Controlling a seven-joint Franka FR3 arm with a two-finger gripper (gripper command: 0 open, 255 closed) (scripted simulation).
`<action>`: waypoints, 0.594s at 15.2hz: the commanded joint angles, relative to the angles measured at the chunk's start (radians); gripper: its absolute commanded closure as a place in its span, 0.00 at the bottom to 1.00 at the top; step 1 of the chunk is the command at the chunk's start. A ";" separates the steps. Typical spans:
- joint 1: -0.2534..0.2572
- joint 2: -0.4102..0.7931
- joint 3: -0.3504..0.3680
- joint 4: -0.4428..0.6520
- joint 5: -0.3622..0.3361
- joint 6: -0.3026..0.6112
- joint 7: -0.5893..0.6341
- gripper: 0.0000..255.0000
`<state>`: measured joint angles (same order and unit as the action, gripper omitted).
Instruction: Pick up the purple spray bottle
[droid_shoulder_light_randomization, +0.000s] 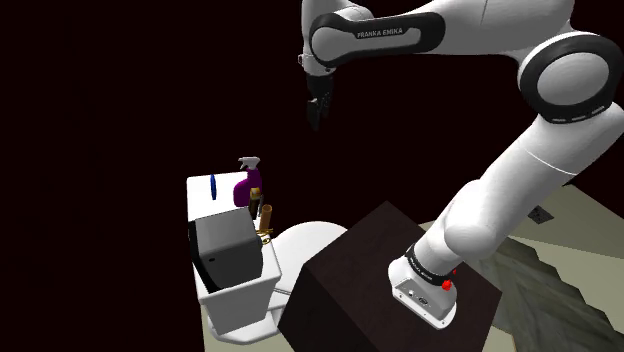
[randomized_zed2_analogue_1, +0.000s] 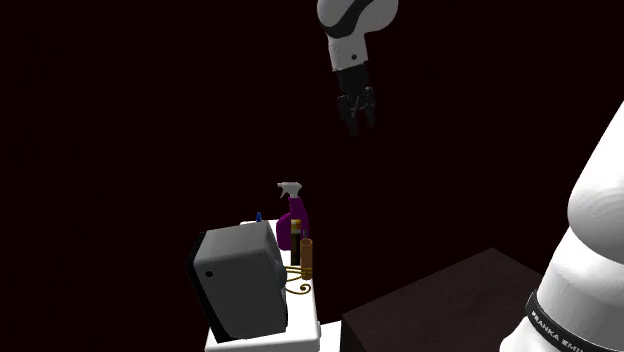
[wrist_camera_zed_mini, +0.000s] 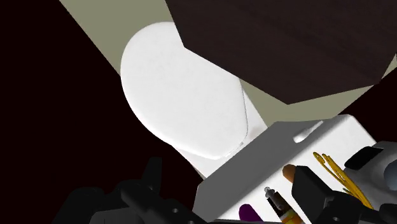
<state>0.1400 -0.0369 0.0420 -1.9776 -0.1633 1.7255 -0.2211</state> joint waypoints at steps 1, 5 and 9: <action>0.013 0.086 0.013 0.054 -0.019 0.011 -0.025 0.00; 0.039 0.238 0.036 0.159 -0.062 0.020 -0.074 0.00; 0.071 0.389 0.057 0.271 -0.109 0.017 -0.121 0.00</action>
<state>0.2022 0.3100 0.0937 -1.7417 -0.2593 1.7472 -0.3296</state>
